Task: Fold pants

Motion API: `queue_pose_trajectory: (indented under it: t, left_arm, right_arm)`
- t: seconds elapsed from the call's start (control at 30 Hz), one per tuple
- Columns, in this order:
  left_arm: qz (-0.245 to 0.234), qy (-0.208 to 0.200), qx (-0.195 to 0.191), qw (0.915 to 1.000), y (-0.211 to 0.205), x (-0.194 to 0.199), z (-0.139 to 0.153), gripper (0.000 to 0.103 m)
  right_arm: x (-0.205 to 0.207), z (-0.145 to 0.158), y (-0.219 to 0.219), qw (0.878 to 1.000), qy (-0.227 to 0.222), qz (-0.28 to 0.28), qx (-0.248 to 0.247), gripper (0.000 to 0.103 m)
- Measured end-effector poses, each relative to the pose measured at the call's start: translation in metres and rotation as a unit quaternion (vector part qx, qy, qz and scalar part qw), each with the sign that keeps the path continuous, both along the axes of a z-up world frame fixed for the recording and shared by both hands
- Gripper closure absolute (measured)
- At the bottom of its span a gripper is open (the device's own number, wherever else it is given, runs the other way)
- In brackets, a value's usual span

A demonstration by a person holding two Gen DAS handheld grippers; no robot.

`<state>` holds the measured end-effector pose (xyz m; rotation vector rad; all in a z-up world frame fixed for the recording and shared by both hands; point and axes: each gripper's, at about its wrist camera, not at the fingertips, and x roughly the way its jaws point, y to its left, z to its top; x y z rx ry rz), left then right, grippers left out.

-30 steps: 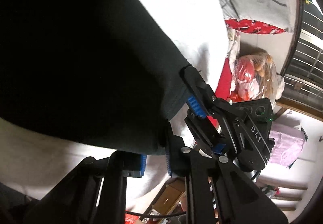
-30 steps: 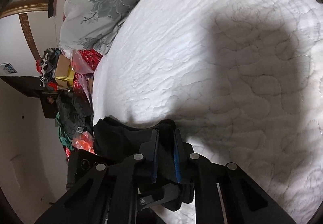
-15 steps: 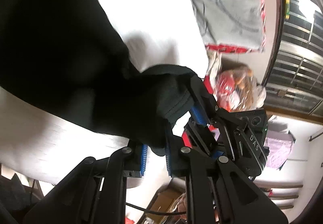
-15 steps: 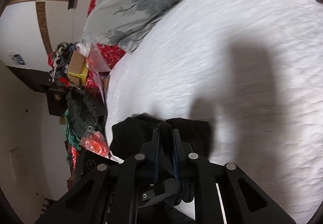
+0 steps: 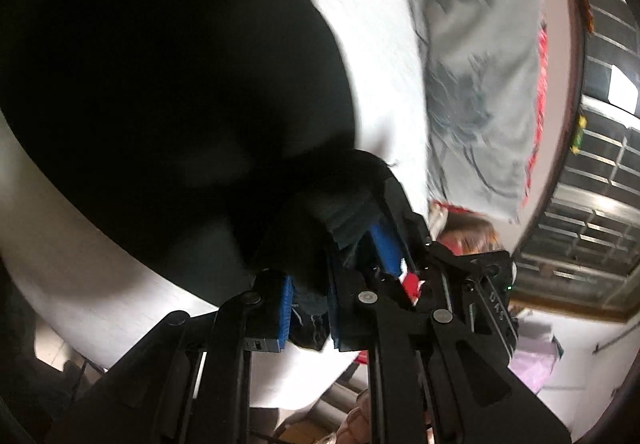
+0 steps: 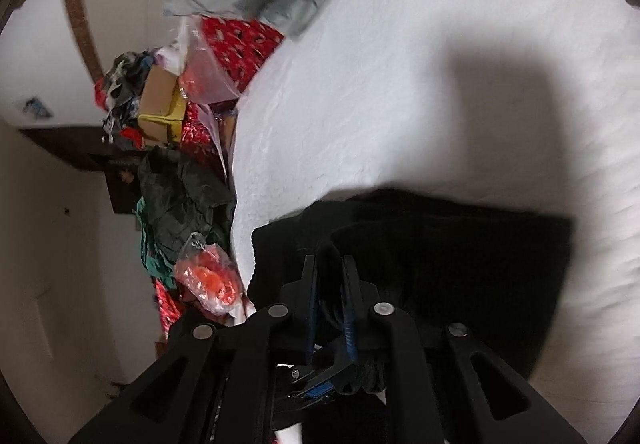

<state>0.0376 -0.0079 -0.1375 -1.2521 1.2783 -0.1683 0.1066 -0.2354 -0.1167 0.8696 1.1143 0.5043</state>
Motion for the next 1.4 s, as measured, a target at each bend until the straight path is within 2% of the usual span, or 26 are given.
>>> queue_pose_trajectory:
  t: [0.1, 0.2, 0.27, 0.3, 0.37, 0.43, 0.47, 0.53, 0.6, 0.67, 0.73, 0.8, 0.9, 0.93, 0.97, 1.03, 1.1, 1.23, 1.3, 1.4]
  left_arm:
    - [-0.001, 0.02, -0.014, 0.9997, 0.02, 0.001, -0.016, 0.09]
    - [-0.019, 0.02, -0.024, 0.9993, 0.025, 0.003, -0.015, 0.09]
    - [-0.035, 0.009, 0.014, 0.9993, 0.029, 0.004, -0.002, 0.09]
    - [-0.043, -0.003, 0.023, 0.9988, 0.029, 0.004, 0.005, 0.09]
    - [-0.061, -0.018, 0.039, 0.9972, 0.033, 0.001, 0.016, 0.085]
    - [-0.077, -0.037, 0.072, 0.9937, 0.036, -0.001, 0.029, 0.074]
    - [-0.085, -0.047, 0.093, 0.991, 0.038, -0.001, 0.035, 0.072]
    - [-0.093, -0.065, 0.115, 0.9869, 0.037, 0.002, 0.043, 0.07]
    - [-0.109, -0.081, 0.121, 0.9834, 0.031, 0.007, 0.051, 0.07]
    - [-0.131, -0.088, 0.123, 0.9799, 0.016, 0.016, 0.057, 0.07]
    - [-0.16, -0.104, 0.137, 0.9721, -0.002, 0.022, 0.063, 0.069]
    - [-0.193, -0.112, 0.19, 0.956, -0.023, 0.031, 0.063, 0.066]
    - [-0.221, -0.085, 0.268, 0.9339, -0.038, 0.046, 0.04, 0.066]
    - [-0.229, -0.07, 0.29, 0.9263, -0.042, 0.051, 0.027, 0.066]
    - [-0.233, -0.076, 0.3, 0.9218, -0.044, 0.054, 0.022, 0.066]
    - [-0.238, -0.087, 0.309, 0.9165, -0.046, 0.053, 0.03, 0.066]
    - [-0.257, -0.094, 0.308, 0.9113, -0.047, 0.052, 0.039, 0.066]
    - [-0.259, -0.118, 0.298, 0.9112, -0.041, 0.049, 0.054, 0.065]
    - [-0.271, -0.112, 0.318, 0.9016, -0.043, 0.049, 0.047, 0.062]
    - [-0.289, -0.095, 0.355, 0.8841, -0.051, 0.052, 0.026, 0.062]
  right_arm:
    - [0.007, -0.024, 0.02, 1.0, 0.028, -0.002, -0.002, 0.09]
    - [0.008, -0.023, 0.03, 0.999, 0.032, -0.002, -0.024, 0.085]
    - [0.004, -0.01, 0.03, 0.999, 0.029, 0.007, -0.034, 0.071]
    - [-0.003, 0.002, 0.027, 0.999, 0.015, 0.005, -0.038, 0.068]
    - [-0.019, 0.028, 0.017, 0.999, -0.019, -0.001, -0.04, 0.054]
    - [-0.038, 0.045, 0.0, 0.998, -0.045, -0.016, -0.033, 0.05]
    - [-0.05, 0.05, -0.012, 0.997, -0.056, -0.028, -0.036, 0.047]
    - [-0.072, 0.05, -0.032, 0.996, -0.062, -0.049, -0.031, 0.047]
    - [-0.087, 0.036, -0.045, 0.997, -0.047, -0.068, -0.005, 0.047]
    - [-0.097, 0.016, -0.056, 0.994, -0.033, -0.094, 0.046, 0.047]
    - [-0.1, 0.003, -0.059, 0.99, -0.033, -0.107, 0.087, 0.047]
    - [-0.102, -0.013, -0.063, 0.988, -0.027, -0.122, 0.096, 0.047]
    - [-0.104, -0.029, -0.071, 0.989, -0.016, -0.144, 0.025, 0.054]
    - [-0.104, -0.034, -0.073, 0.99, -0.013, -0.143, 0.008, 0.065]
    - [-0.103, -0.039, -0.073, 0.99, -0.01, -0.138, -0.003, 0.073]
    - [-0.102, -0.039, -0.074, 0.991, -0.011, -0.132, -0.011, 0.075]
    - [-0.104, -0.03, -0.075, 0.991, -0.019, -0.13, -0.003, 0.071]
    - [-0.107, 0.002, -0.076, 0.988, -0.074, -0.13, -0.043, 0.066]
    - [-0.103, 0.008, -0.073, 0.986, -0.086, -0.129, -0.061, 0.064]
    - [-0.094, -0.003, -0.065, 0.986, -0.069, -0.125, -0.091, 0.065]
